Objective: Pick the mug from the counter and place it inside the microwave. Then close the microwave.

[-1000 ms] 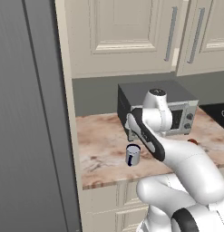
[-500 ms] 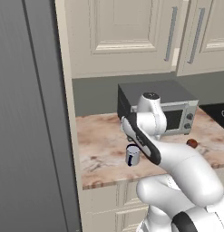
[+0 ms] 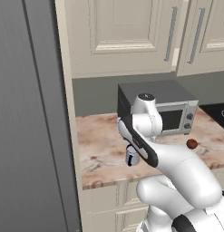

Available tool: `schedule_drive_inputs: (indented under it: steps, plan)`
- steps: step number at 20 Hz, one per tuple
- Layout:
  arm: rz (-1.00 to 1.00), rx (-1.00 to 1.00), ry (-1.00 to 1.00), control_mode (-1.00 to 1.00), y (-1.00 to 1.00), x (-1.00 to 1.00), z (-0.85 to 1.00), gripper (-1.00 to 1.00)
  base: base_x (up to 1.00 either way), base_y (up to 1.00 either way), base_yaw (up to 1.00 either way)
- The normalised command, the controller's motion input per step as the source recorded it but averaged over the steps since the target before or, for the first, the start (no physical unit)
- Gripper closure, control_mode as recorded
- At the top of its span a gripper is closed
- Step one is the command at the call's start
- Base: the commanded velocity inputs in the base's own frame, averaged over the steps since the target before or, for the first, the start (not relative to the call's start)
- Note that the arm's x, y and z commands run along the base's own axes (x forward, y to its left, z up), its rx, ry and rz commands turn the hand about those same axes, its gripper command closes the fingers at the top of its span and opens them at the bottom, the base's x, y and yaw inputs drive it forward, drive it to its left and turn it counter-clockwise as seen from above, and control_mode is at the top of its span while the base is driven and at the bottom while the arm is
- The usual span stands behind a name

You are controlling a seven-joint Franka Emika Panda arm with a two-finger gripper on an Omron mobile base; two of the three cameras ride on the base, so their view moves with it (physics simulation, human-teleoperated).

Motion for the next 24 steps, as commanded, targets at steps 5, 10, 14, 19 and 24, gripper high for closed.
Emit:
schedule_drive_inputs:
  steps: [5, 10, 14, 19, 24]
  plan:
    - [0.00, 0.00, 0.00, -1.00, 0.01, -0.04, -0.01, -1.00, 0.00, 0.00, 0.00]
    - [0.00, 0.00, 0.00, -1.00, 0.00, -0.11, -0.06, -1.00, 0.00, 0.00, 0.00]
    - [0.00, 0.00, 0.01, -1.00, 0.00, -0.16, -0.11, -1.00, 0.00, 0.00, 0.00]
    - [0.00, 0.00, 0.00, -1.00, 0.00, -0.11, -0.16, -1.00, 0.00, 0.00, 0.00]
    - [0.00, 0.00, 0.00, -1.00, 0.00, 0.00, -0.16, -1.00, 0.00, 0.00, 0.00]
